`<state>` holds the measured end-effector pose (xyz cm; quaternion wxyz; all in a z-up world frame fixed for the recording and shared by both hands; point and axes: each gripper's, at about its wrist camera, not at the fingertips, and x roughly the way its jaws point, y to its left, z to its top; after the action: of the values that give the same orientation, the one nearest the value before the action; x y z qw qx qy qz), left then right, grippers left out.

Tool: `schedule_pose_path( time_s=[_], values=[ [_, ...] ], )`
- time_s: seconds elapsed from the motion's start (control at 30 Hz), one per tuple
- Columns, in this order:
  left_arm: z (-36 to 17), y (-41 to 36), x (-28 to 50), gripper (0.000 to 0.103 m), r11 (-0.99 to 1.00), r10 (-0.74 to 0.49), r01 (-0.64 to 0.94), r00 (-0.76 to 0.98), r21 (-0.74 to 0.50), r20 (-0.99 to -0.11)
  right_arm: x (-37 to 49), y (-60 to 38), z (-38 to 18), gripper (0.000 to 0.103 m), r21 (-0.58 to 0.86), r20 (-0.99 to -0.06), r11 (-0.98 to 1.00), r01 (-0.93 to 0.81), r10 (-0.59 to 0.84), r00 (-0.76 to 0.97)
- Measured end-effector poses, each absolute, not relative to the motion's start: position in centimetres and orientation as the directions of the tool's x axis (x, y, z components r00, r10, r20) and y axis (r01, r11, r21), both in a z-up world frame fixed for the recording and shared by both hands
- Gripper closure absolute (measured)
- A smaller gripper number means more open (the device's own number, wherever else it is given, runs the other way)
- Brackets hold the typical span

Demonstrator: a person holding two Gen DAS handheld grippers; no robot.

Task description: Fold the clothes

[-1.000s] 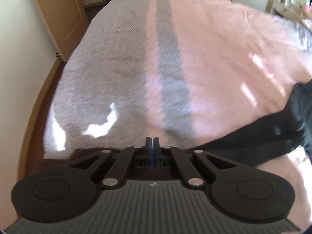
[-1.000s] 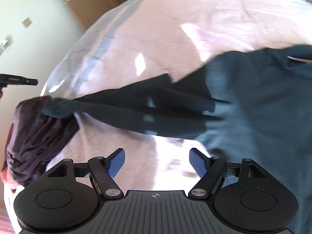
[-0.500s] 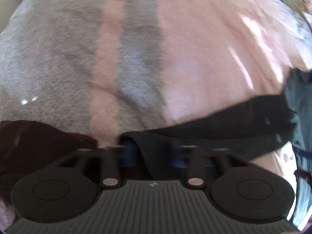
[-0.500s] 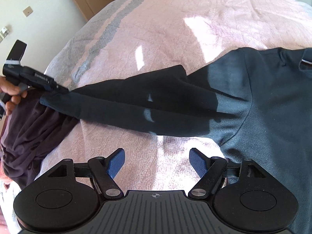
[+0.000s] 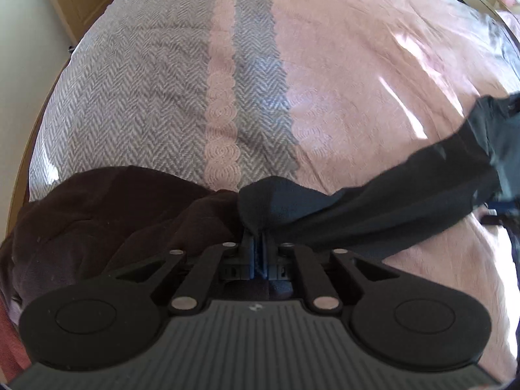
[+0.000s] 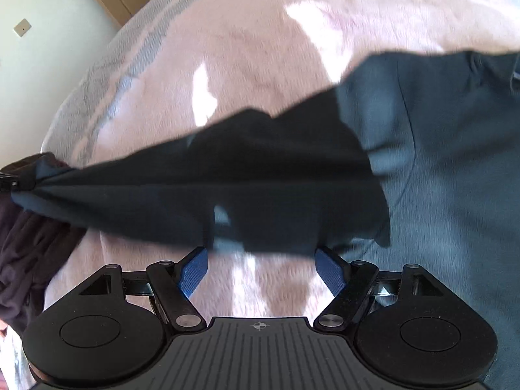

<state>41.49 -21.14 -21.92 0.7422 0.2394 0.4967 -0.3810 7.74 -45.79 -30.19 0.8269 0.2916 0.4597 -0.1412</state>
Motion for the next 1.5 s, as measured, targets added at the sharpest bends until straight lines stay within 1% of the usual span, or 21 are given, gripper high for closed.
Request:
schedule_pose_path(
  time_s=[0.03,0.07,0.13,0.2,0.27,0.4,0.53,0.7,0.83,1.0,1.03,1.07,1.1,1.13,1.2,1.3,1.33,1.37,1.4,1.43,1.5],
  values=[
    [-21.6,-21.3,41.3,0.091,0.595,-0.336,0.804,0.229,-0.018,-0.914,6.2,-45.8,-30.0,0.027,0.362,-0.841,0.772,0.522,0.028,0.541],
    [-21.2,-21.6,40.9,0.083,0.588,-0.34,0.809,0.257,0.009,-0.905,4.7,-45.9,-29.8,0.027,0.371,-0.839,0.754,0.543,0.021,0.544],
    [-19.9,-22.1,39.6,0.074,0.561,-0.349,0.823,0.33,0.086,-0.877,1.7,-45.9,-29.5,0.027,0.388,-0.836,0.715,0.581,0.008,0.549],
    [-18.7,-22.6,37.6,0.072,0.529,-0.38,0.839,0.364,0.123,-0.85,-2.9,-45.6,-29.0,0.027,0.396,-0.839,0.667,0.63,-0.014,0.543],
    [-17.7,-23.2,35.5,0.064,0.498,-0.414,0.856,0.374,0.137,-0.83,-8.1,-45.4,-28.7,0.027,0.379,-0.859,0.615,0.692,-0.045,0.511],
    [-16.9,-24.8,29.8,0.063,0.421,-0.475,0.903,0.298,0.084,-0.828,-19.5,-45.3,-27.8,0.027,0.337,-0.885,0.491,0.803,-0.125,0.448],
    [-17.4,-26.8,21.7,0.063,0.333,-0.517,0.943,0.169,-0.015,-0.839,-29.1,-46.7,-25.4,0.027,0.246,-0.872,0.425,0.871,-0.295,0.39],
    [-19.9,-28.7,9.8,0.064,0.266,-0.485,0.953,0.002,-0.145,-0.874,-34.6,-51.0,-25.3,0.027,-0.007,-0.872,0.489,0.872,-0.43,0.234],
    [-22.1,-28.9,1.5,0.064,0.301,-0.444,0.927,-0.07,-0.223,-0.893,-39.1,-54.0,-26.7,0.027,0.045,-0.883,0.517,0.855,-0.38,0.276],
    [-25.8,-28.4,-5.6,0.063,0.355,-0.331,0.909,-0.098,-0.22,-0.939,-43.1,-56.4,-28.8,0.027,0.231,-0.885,0.578,0.783,-0.209,0.415],
    [-26.3,-28.3,-6.3,0.063,0.362,-0.316,0.908,-0.094,-0.212,-0.944,-43.6,-56.8,-28.6,0.029,0.222,-0.881,0.582,0.782,-0.224,0.417],
    [-26.8,-28.0,-6.9,0.062,0.369,-0.305,0.906,-0.092,-0.207,-0.948,-44.2,-57.3,-28.0,0.039,0.19,-0.875,0.567,0.802,-0.273,0.401],
    [-27.2,-27.8,-7.3,0.061,0.38,-0.299,0.902,-0.091,-0.206,-0.95,-44.8,-57.7,-27.4,0.069,0.159,-0.866,0.55,0.82,-0.32,0.383],
    [-27.5,-27.6,-7.5,0.06,0.394,-0.299,0.895,-0.09,-0.209,-0.95,-45.5,-58.2,-26.8,0.081,0.128,-0.856,0.531,0.838,-0.367,0.364],
    [-27.8,-27.5,-7.4,0.06,0.423,-0.307,0.877,-0.101,-0.23,-0.946,-46.7,-59.1,-25.6,0.081,0.069,-0.829,0.488,0.87,-0.457,0.322],
    [-27.8,-26.8,-7.0,0.06,0.454,-0.337,0.835,-0.161,-0.31,-0.928,-48.8,-60.5,-24.0,0.08,0.018,-0.785,0.409,0.912,-0.559,0.266],
    [-27.8,-26.5,-6.8,0.06,0.464,-0.349,0.819,-0.182,-0.338,-0.919,-49.5,-60.7,-24.0,0.075,0.059,-0.792,0.396,0.916,-0.54,0.284],
    [-27.8,-26.2,-6.6,0.06,0.472,-0.361,0.802,-0.203,-0.366,-0.91,-49.8,-60.7,-24.0,0.066,0.086,-0.802,0.404,0.911,-0.514,0.304],
    [-27.9,-26.0,-6.6,0.06,0.476,-0.368,0.789,-0.222,-0.387,-0.903,-50.0,-60.6,-23.8,0.039,0.093,-0.81,0.417,0.904,-0.496,0.312],
    [-28.1,-25.9,-6.6,0.06,0.477,-0.368,0.784,-0.233,-0.398,-0.9,-50.1,-60.5,-23.6,0.023,0.101,-0.818,0.43,0.897,-0.477,0.321],
    [-28.7,-25.8,-6.8,0.063,0.48,-0.36,0.781,-0.24,-0.399,-0.902,-50.3,-60.2,-23.2,0.022,0.116,-0.833,0.454,0.883,-0.44,0.336]
  ],
)
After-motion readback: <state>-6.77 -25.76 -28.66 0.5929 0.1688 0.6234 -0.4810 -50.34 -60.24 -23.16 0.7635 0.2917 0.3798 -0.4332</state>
